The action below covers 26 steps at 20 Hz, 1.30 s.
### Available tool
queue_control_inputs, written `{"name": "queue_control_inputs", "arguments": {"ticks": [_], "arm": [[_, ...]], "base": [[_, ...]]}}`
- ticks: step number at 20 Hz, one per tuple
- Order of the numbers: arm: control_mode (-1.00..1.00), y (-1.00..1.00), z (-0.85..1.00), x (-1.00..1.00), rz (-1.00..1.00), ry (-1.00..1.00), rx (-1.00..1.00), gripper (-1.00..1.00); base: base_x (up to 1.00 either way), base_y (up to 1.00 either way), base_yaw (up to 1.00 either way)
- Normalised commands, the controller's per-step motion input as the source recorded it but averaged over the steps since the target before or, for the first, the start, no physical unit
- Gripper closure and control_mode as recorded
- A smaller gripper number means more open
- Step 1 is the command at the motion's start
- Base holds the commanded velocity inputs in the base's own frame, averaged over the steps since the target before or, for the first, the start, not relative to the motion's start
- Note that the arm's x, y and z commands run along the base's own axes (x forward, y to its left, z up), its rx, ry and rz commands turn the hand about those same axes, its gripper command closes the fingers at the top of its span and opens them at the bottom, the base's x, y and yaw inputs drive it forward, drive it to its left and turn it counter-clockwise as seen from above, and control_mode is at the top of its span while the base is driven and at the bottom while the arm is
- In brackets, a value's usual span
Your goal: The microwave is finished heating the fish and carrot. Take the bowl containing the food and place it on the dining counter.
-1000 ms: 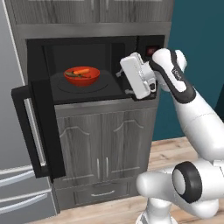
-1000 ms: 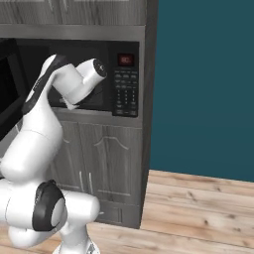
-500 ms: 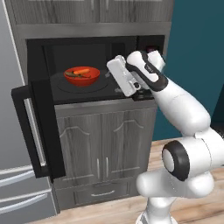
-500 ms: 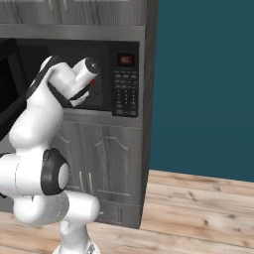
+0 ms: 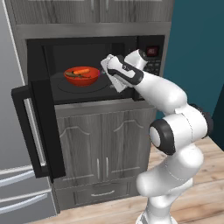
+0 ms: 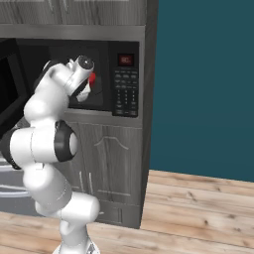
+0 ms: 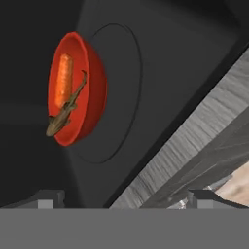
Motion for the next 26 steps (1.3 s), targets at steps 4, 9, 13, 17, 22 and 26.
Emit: {"name": "queue_control_inputs", "arguments": {"ticks": [4, 9, 13, 17, 22, 26], "arm": [[-1.0, 0.18, -0.11, 0.74, -0.16, 0.09, -0.03, -1.0], [-1.0, 0.1, -0.14, 0.64, -0.1, 0.11, -0.05, -1.0], [-1.0, 0.1, -0.09, 0.66, -0.07, 0.09, -0.04, -1.0], [-1.0, 0.11, -0.21, 0.57, -0.05, 0.08, -0.05, -1.0], [-1.0, 0.18, -0.2, 0.6, -0.04, 0.06, -0.04, -1.0], [-1.0, 0.16, -0.33, 0.49, -0.02, 0.06, -0.05, -1.0]], "base": [[0.0, 0.0, 0.0], [0.0, 0.0, 0.0], [0.0, 0.0, 0.0], [0.0, 0.0, 0.0], [0.0, 0.0, 0.0], [0.0, 0.0, 0.0]]}}
